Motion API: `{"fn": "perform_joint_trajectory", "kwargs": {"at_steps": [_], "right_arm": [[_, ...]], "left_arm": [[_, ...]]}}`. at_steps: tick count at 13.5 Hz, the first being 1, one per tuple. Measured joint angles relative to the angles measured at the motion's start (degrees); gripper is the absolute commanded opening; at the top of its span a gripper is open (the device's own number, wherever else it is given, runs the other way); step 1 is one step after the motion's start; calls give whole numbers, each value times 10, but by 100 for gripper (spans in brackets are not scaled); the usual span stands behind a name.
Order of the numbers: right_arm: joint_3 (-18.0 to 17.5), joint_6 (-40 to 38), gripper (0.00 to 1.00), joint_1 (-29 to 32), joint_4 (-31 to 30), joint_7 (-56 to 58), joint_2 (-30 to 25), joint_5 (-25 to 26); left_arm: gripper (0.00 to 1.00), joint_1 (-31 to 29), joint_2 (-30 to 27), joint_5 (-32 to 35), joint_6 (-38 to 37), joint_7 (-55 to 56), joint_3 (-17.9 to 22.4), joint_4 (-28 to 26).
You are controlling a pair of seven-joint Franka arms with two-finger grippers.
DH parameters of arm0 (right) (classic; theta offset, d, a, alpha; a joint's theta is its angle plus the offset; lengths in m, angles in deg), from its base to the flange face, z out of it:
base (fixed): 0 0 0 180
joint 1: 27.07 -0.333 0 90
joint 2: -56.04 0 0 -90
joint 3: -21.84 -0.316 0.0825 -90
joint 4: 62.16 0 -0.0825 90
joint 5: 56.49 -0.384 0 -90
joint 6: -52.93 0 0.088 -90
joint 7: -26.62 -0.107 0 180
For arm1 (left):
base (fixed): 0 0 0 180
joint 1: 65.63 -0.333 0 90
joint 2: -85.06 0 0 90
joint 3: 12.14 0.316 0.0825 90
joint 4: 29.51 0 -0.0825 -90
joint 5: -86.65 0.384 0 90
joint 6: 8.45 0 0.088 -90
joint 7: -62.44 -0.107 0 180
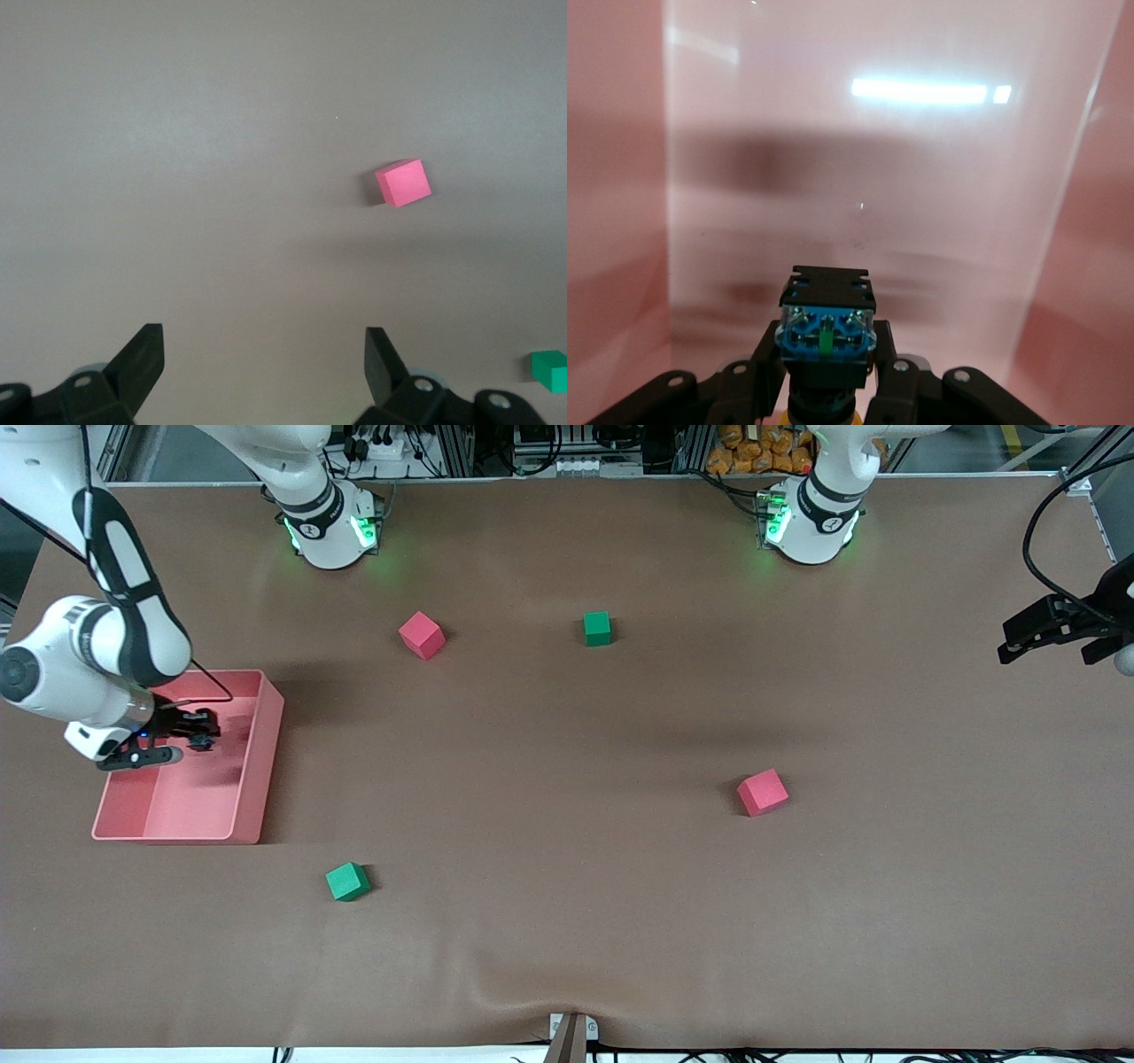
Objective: Place and upright button with both arms
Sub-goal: 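Lift the switch out of the tray with the right gripper toward mid-table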
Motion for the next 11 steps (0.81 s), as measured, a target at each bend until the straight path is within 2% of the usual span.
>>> {"fn": "perform_joint_trajectory", "kwargs": {"at_steps": [5,8,11], "right_arm": [[-7,-58,17,-34,107,186,-8,0],[-11,-61,17,-90,139,298,-8,0],[-13,-102,17,-177,200,372,-8,0]], "left_arm": [[100,0,0,0,0,0,0,0],[100,0,0,0,0,0,0,0],[100,0,0,0,0,0,0,0]]}}
